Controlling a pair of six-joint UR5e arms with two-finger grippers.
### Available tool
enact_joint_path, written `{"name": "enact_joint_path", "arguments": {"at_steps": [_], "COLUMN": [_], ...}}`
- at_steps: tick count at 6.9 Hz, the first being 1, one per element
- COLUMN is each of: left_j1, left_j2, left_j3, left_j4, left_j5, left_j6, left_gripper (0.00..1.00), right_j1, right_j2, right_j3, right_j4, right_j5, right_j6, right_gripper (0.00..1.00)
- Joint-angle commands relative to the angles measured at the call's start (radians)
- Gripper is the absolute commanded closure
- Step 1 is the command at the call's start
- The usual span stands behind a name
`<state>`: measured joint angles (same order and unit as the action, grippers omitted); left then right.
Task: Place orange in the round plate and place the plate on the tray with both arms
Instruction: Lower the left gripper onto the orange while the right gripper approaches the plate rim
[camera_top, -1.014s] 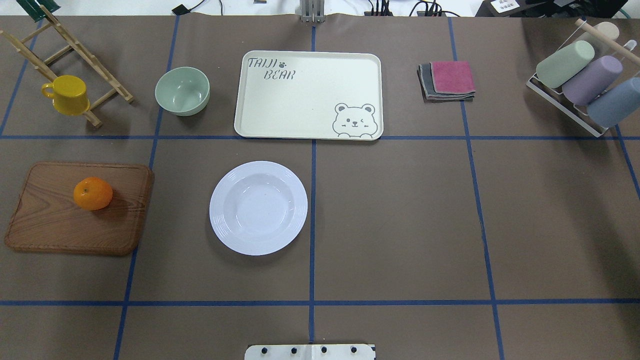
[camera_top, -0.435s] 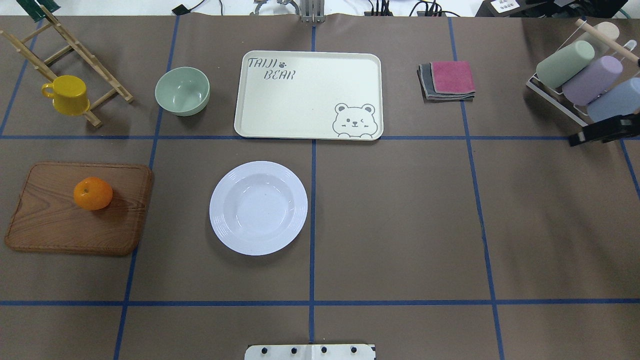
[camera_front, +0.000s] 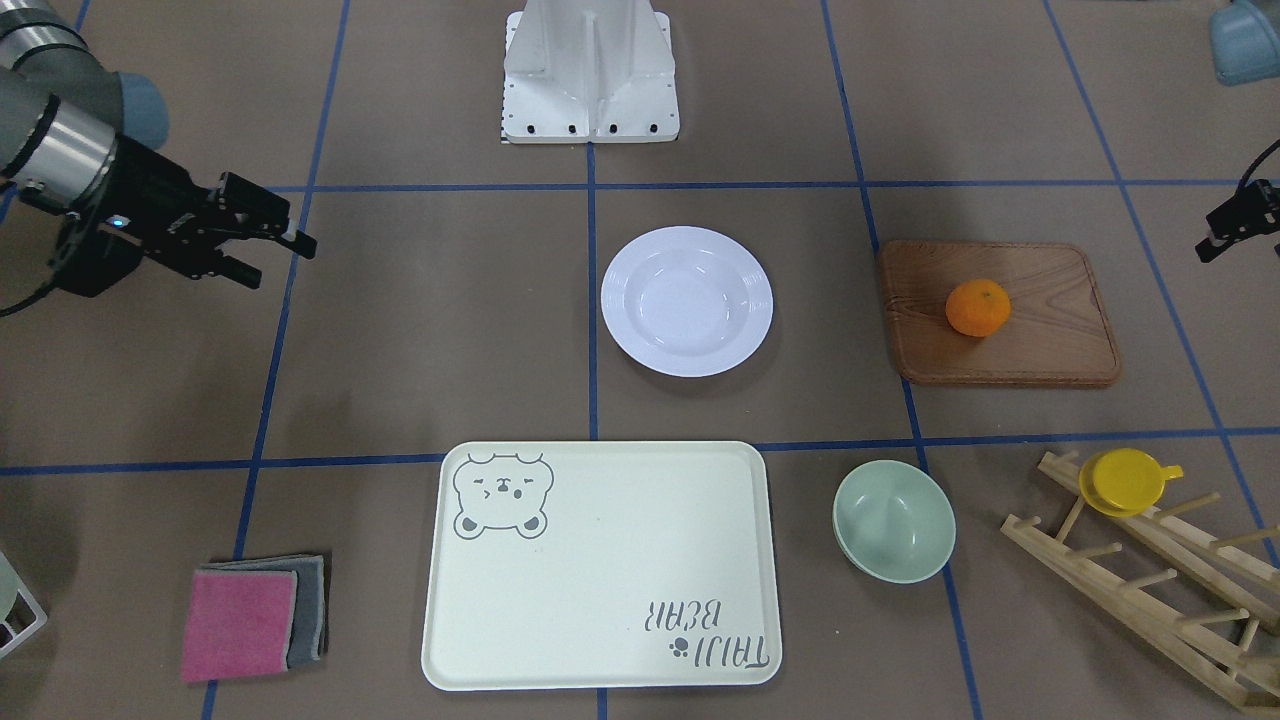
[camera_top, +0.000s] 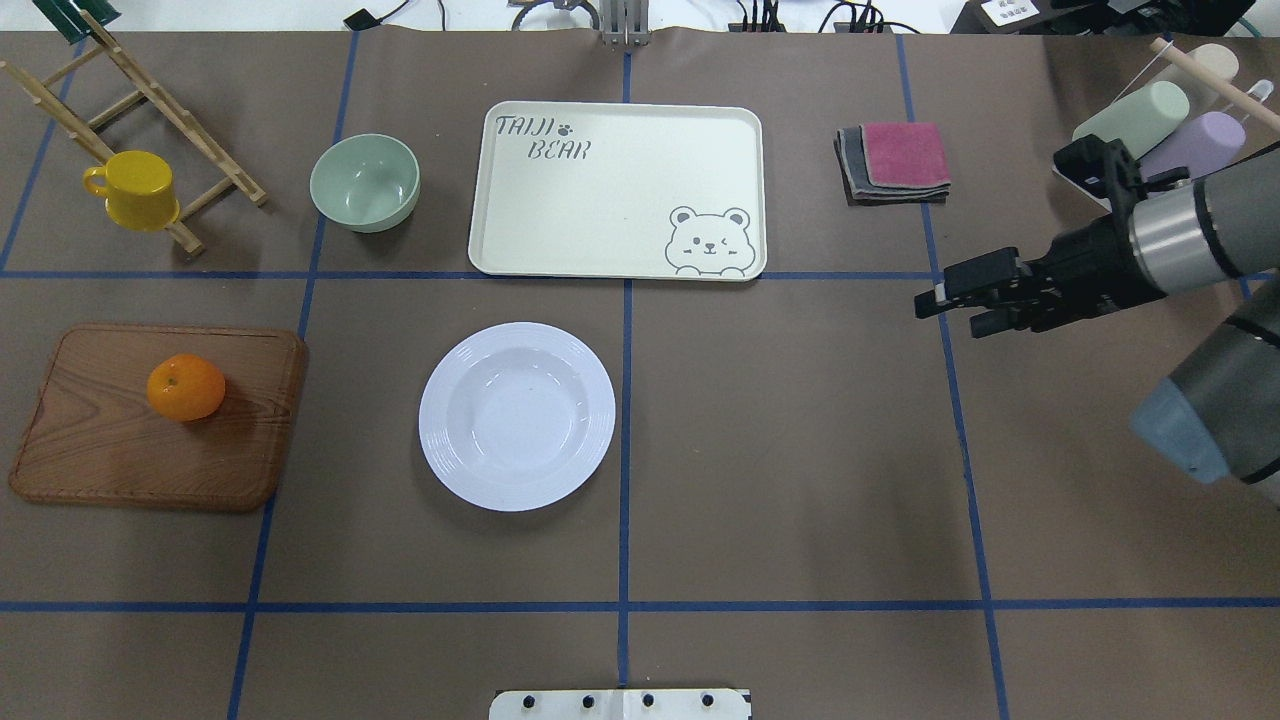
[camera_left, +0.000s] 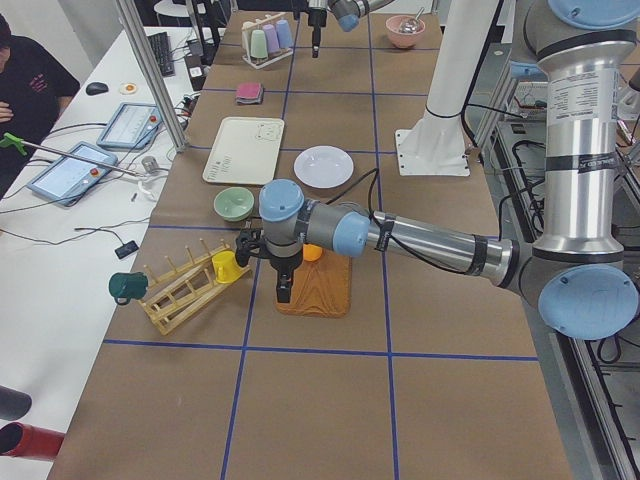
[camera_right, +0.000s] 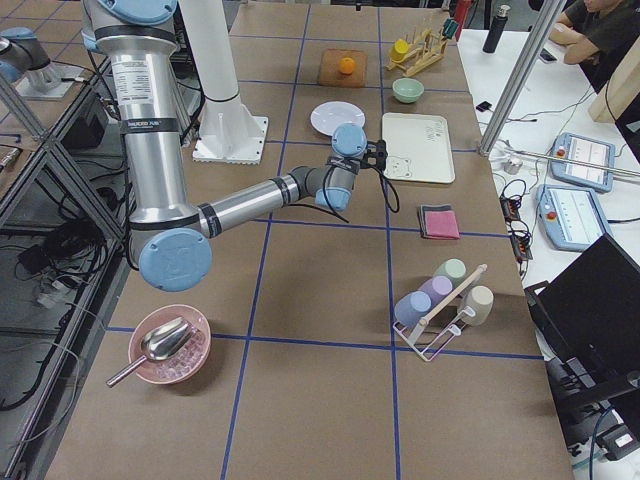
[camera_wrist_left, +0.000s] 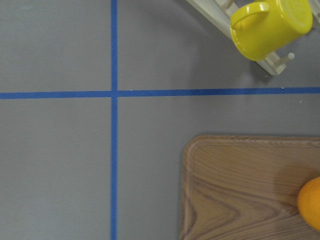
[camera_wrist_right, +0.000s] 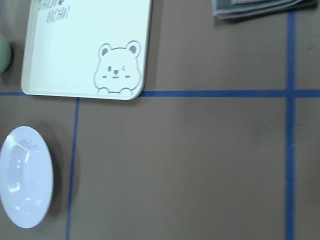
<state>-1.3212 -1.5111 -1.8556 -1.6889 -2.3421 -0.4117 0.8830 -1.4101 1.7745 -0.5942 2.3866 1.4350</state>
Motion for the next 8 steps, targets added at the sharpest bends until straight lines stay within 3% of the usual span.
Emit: {"name": "enact_joint_path", "arguments": {"at_steps": [1, 2, 4, 5, 8], "left_j1": [0.117, 0.161, 0.34, 0.402, 0.43], "left_j2": [-0.024, -0.052, -0.067, -0.073, -0.093], "left_j3": [-0.008, -0.017, -0.016, -0.004, 0.067], "left_j4": [-0.103, -0.104, -0.228, -0.242, -0.264], "left_j5": [0.007, 0.035, 0.149, 0.182, 0.193], "left_j6": [-0.209, -0.282, -0.501, -0.537, -0.547], "left_gripper": [0.03, 0.02, 0.03, 0.02, 0.02], "right_j1": [-0.145, -0.242, -0.423, -0.446, -0.469], "right_j2": [0.062, 0.075, 0.115, 0.141, 0.149], "right_j3": [-0.003, -0.01, -0.012, -0.013, -0.015], "right_j4": [0.112, 0.176, 0.235, 0.231, 0.221], "right_j5": [-0.175, -0.307, -0.601, -0.624, -0.644], "right_j6": [0.273, 0.312, 0.399, 0.4, 0.398], "right_gripper": [0.0, 0.0, 0.0, 0.0, 0.0]}}
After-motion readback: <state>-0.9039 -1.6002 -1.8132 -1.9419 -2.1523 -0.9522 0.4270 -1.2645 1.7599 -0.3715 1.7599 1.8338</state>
